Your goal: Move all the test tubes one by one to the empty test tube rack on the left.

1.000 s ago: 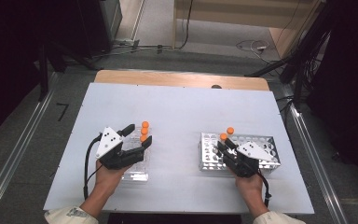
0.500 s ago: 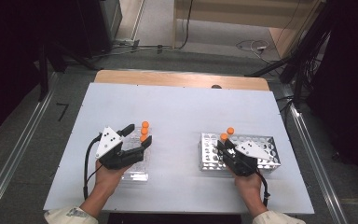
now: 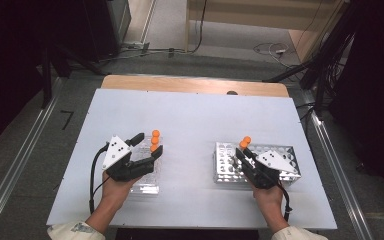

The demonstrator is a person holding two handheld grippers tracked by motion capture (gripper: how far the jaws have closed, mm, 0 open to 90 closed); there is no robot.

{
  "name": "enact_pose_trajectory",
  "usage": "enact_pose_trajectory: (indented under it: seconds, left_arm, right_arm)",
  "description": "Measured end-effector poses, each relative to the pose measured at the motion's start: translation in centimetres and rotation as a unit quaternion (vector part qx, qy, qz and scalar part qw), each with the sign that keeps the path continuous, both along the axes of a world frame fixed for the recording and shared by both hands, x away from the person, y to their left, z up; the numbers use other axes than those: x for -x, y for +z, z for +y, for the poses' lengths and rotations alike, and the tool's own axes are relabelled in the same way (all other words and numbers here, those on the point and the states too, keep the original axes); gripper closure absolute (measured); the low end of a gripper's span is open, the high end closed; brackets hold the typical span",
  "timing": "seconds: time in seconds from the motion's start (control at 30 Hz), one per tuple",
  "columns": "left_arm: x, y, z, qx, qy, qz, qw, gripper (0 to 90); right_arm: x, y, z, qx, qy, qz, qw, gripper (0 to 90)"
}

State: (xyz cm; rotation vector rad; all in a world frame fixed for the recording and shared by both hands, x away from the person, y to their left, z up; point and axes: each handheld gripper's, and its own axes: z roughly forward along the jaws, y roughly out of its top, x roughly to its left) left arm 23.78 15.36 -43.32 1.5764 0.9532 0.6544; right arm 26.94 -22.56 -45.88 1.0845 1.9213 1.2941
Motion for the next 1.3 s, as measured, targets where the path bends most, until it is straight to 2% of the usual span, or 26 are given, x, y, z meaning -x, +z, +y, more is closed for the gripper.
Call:
enact_pose_trajectory:
  seconds: [0.3,0.47,0.67,0.83,1.03,1.3]
  left_arm:
    - [0.0,0.0,0.0,0.001,0.000,0.000,1.0000,26.9]
    - [0.0,0.1,-0.1,0.001,-0.001,-0.001,1.0000,26.9]
    - [0.1,0.3,-0.2,0.002,-0.005,-0.004,1.0000,25.0]
    - [0.2,0.5,-0.7,-0.005,-0.014,-0.003,0.9999,21.0]
    - [0.3,0.6,-1.2,-0.006,-0.024,0.007,0.9997,17.5]
    - [0.4,0.8,-1.5,-0.007,-0.030,0.007,0.9995,15.6]
  right_arm:
    - [0.8,2.3,-0.1,-0.011,0.002,-0.028,0.9995,71.8]
    - [1.4,3.2,0.1,-0.020,0.008,-0.035,0.9992,71.9]
    - [2.0,3.8,1.5,-0.025,0.034,-0.033,0.9986,71.8]
    - [2.2,3.8,3.0,-0.025,0.062,-0.025,0.9975,71.8]
    - [2.2,3.6,4.9,-0.022,0.093,-0.014,0.9953,71.7]
    - [2.0,3.5,7.1,-0.018,0.125,-0.002,0.9920,71.7]
